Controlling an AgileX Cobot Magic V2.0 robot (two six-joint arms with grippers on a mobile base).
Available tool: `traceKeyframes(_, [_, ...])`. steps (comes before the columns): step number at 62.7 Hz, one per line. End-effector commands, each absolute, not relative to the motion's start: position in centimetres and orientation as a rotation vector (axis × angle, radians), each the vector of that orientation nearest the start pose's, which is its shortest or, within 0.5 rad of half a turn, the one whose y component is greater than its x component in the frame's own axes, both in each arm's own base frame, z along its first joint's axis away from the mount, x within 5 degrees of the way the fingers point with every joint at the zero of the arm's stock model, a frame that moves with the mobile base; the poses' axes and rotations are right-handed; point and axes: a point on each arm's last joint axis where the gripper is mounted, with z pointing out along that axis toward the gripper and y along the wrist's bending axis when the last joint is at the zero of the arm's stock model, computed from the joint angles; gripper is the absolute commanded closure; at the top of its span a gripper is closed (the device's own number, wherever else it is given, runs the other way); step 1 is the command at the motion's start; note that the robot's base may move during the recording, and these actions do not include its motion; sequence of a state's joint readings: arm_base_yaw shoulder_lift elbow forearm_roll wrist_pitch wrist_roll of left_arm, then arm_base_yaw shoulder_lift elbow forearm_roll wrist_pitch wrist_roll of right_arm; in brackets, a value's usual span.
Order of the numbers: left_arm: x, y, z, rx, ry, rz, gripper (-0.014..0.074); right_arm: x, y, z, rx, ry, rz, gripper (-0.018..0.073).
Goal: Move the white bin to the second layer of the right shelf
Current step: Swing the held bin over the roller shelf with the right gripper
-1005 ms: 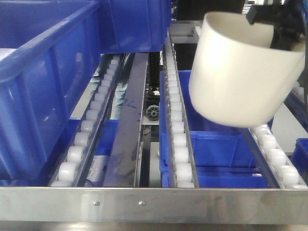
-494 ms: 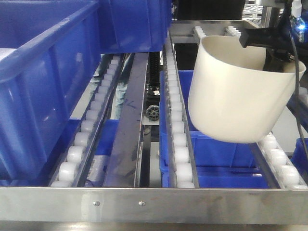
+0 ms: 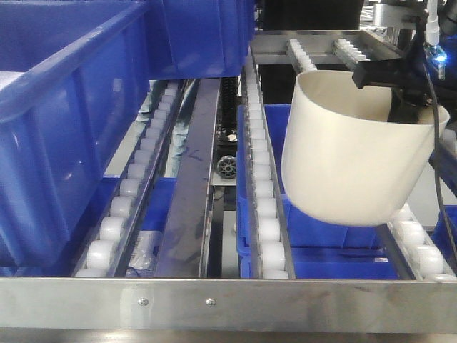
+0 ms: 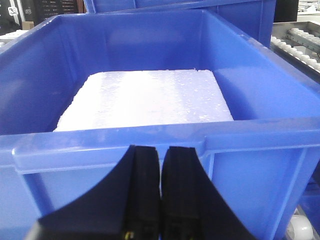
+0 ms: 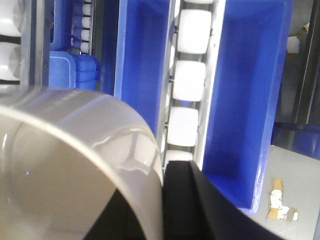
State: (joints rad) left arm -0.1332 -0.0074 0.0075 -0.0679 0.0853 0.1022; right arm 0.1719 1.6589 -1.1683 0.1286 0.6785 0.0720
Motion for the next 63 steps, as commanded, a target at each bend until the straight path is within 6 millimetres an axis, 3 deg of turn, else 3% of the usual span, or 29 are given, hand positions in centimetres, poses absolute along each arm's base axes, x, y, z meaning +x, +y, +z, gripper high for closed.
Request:
traceKeyframes(1, [5.59,-0.78,19.94,0.123,1.502,-0.090,0.0512,34.24,6.63,27.03,-0.030,2.533,0.233,0.0503])
traceKeyframes(63, [5.59,-0.78,19.94,0.123,1.502,-0.090,0.0512,34.57,6.66,26.44,-0.031,2.542,0.227,0.0503])
